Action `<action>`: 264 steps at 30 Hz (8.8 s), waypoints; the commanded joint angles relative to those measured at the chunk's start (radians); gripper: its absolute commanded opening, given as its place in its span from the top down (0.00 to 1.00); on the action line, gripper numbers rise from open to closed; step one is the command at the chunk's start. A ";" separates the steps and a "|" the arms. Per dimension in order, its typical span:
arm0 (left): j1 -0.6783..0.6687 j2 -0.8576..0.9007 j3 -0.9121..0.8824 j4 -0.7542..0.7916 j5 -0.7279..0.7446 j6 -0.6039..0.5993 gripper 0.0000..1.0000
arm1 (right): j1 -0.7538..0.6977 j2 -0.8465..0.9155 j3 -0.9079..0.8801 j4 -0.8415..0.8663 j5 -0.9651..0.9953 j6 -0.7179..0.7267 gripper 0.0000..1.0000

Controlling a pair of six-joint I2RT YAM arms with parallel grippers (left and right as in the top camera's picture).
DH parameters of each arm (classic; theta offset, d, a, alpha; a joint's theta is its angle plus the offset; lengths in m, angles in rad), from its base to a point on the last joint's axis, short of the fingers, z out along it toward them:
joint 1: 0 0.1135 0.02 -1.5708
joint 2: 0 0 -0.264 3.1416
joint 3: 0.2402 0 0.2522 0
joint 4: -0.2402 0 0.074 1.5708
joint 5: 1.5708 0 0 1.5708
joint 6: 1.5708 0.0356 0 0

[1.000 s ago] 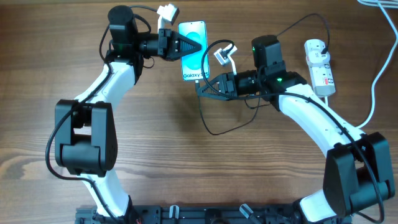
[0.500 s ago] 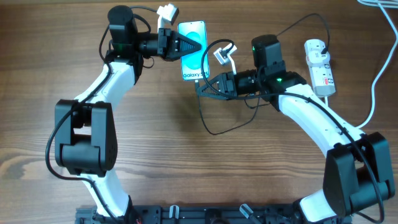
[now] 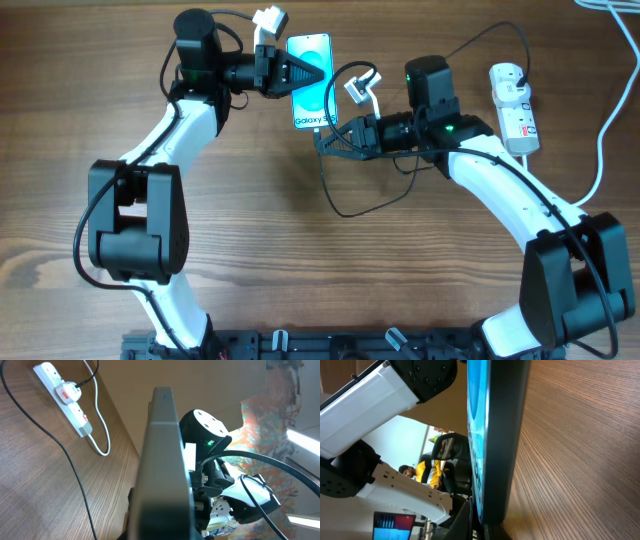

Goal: Plug charger to phone and switch on socket
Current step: 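Push the plug up into the phone port while the left gripper holds the phone, then open the right gripper off the plug and move it toward the power strip, then lower the plugged-in phone flat onto the table with the left gripper, then release the phone with the left gripper and pull the left arm back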

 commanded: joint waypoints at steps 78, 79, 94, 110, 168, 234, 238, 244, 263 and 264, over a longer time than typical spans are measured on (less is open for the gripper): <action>-0.036 -0.018 -0.094 0.006 0.030 -0.006 0.96 | -0.007 0.014 0.022 0.100 0.138 0.074 0.95; -0.041 -0.023 -0.094 0.006 0.030 -0.006 0.96 | -0.007 0.014 0.022 0.094 0.139 0.067 0.96; -0.065 -0.082 -0.204 0.010 0.030 0.014 0.96 | -0.024 0.014 0.044 0.092 0.118 0.067 0.96; -0.103 -0.096 -0.266 0.007 0.031 0.013 0.96 | -0.025 0.014 0.045 -0.003 0.113 -0.002 0.95; -0.188 0.068 0.641 -0.689 -0.659 -0.085 0.96 | -0.295 -0.768 0.045 -0.976 0.912 -0.220 0.11; -0.214 0.307 0.082 -1.022 -0.766 0.746 0.52 | -0.295 -0.843 0.041 -0.952 1.085 -0.021 0.01; -0.214 0.307 0.082 -1.072 -0.819 0.746 0.51 | -0.295 -0.801 0.041 -0.960 1.085 -0.021 0.01; -0.214 0.307 0.082 -1.098 -0.863 0.746 0.50 | -0.295 -0.756 0.041 -0.964 1.085 -0.021 0.01; -0.214 0.307 0.082 -1.069 -0.929 0.691 0.49 | -0.295 -0.691 0.041 -0.964 1.077 0.032 0.01; -0.214 0.307 0.082 -1.069 -0.929 0.678 0.49 | -0.295 -0.691 0.041 -0.964 1.077 0.032 0.01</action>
